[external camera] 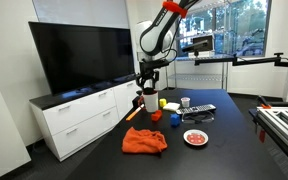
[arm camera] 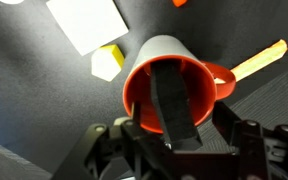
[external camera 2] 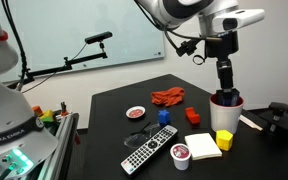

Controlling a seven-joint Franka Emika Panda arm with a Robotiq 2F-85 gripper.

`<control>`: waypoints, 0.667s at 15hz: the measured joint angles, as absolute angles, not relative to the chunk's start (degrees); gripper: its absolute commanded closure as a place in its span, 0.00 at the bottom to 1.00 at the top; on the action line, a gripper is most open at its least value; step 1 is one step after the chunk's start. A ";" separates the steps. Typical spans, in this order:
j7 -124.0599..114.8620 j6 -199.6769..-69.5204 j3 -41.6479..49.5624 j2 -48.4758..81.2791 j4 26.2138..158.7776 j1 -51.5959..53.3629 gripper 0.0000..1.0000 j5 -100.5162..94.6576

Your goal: Take the black box out of the cup and put the black strap into the cup

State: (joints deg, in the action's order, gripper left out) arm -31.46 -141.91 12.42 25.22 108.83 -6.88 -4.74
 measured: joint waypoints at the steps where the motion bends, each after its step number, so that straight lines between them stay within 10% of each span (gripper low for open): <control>1: -31.46 -141.91 12.42 25.22 108.78 -6.89 0.65 -4.74; 5: -31.46 -141.91 12.43 25.23 108.76 -6.88 0.93 -4.74; 10: -31.34 -141.92 12.43 24.91 108.44 -6.88 0.92 -4.74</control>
